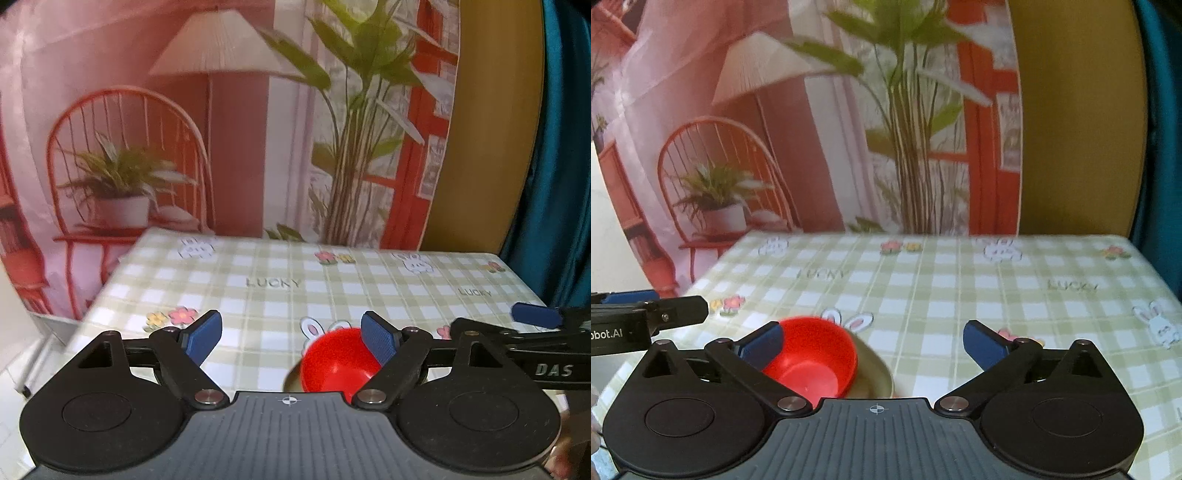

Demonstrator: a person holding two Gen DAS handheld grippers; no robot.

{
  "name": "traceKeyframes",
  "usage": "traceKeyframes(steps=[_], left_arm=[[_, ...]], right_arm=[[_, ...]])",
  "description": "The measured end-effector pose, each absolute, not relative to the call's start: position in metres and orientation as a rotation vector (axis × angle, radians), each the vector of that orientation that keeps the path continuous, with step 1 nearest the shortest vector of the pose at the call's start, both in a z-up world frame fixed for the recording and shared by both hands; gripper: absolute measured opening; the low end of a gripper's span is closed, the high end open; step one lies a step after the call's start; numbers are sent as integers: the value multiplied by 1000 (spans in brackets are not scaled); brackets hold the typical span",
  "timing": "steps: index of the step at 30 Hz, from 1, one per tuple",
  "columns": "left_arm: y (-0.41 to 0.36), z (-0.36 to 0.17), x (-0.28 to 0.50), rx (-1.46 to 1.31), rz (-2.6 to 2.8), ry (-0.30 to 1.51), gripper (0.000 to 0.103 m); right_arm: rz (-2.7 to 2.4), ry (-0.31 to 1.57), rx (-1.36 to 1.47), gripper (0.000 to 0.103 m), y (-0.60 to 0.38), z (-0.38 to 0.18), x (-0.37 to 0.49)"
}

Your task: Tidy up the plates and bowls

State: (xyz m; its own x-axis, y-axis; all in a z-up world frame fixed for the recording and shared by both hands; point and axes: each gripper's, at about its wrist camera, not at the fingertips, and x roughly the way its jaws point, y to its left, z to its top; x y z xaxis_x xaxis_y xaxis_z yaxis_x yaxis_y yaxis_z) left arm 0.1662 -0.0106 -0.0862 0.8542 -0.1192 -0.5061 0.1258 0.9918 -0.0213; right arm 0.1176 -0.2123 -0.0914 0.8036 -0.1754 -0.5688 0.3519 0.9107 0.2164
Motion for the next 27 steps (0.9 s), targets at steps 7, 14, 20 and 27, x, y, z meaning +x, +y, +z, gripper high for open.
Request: traceKeyframes(steps=[7,14,20,27], left_arm=[[-10,-54,152,32,-112,454,85],[-19,-3,136,92,-75,344,85],[-18,36,115,73,-105,287,85],[-14,75,81,75,-84,197,86]], right_arm=[[-296,521,300,103,-209,-59,104],[-296,442,286,103,-212,-11,94],[-311,400,263,103,-216,26,86],[-322,326,249,103,-213,68,71]])
